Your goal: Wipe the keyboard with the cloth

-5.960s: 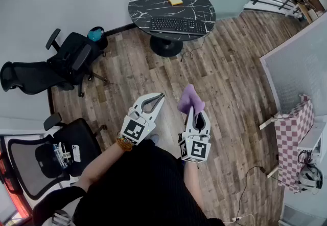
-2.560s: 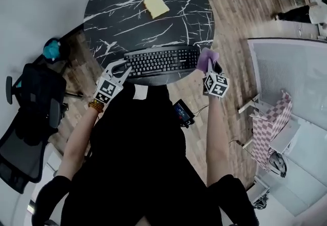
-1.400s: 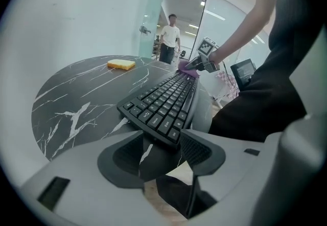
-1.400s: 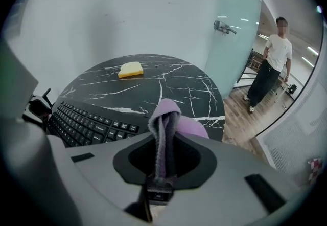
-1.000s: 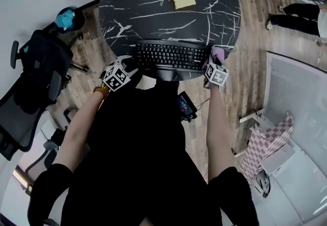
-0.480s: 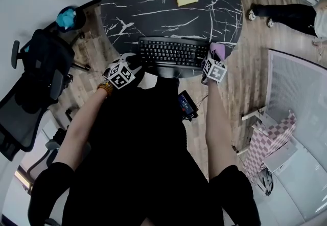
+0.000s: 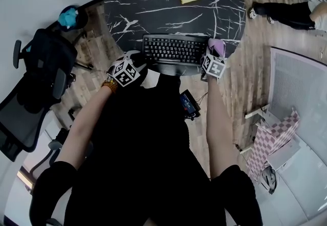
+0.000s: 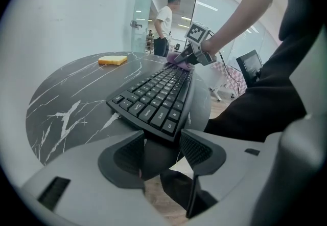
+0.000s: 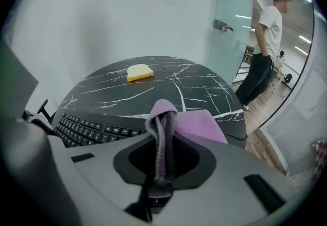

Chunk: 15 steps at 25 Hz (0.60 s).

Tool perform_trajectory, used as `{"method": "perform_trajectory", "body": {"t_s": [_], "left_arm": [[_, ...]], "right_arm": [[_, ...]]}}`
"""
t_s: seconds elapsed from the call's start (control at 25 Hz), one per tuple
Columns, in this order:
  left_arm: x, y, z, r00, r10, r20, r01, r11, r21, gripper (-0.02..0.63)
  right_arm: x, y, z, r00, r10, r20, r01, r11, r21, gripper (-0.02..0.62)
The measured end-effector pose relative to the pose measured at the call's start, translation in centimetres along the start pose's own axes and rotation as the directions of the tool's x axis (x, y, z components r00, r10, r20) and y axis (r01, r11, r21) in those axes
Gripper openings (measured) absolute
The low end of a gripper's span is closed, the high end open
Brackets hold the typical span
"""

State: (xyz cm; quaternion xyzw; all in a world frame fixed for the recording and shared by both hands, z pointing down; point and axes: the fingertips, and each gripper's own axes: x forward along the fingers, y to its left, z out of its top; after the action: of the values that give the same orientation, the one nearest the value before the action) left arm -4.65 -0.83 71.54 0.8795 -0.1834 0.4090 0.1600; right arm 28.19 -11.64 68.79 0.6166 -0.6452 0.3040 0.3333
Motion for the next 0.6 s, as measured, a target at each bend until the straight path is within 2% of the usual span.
{"method": "perform_trajectory", "body": {"t_s": [0.6], "left_arm": [[-0.1, 0.0, 0.1, 1.000, 0.000, 0.015, 0.000, 1.000, 0.004, 0.229]], "right_arm": [[0.2, 7.3, -0.3, 0.996, 0.093, 0.010, -0.093, 0.995, -0.027, 0.071]]}}
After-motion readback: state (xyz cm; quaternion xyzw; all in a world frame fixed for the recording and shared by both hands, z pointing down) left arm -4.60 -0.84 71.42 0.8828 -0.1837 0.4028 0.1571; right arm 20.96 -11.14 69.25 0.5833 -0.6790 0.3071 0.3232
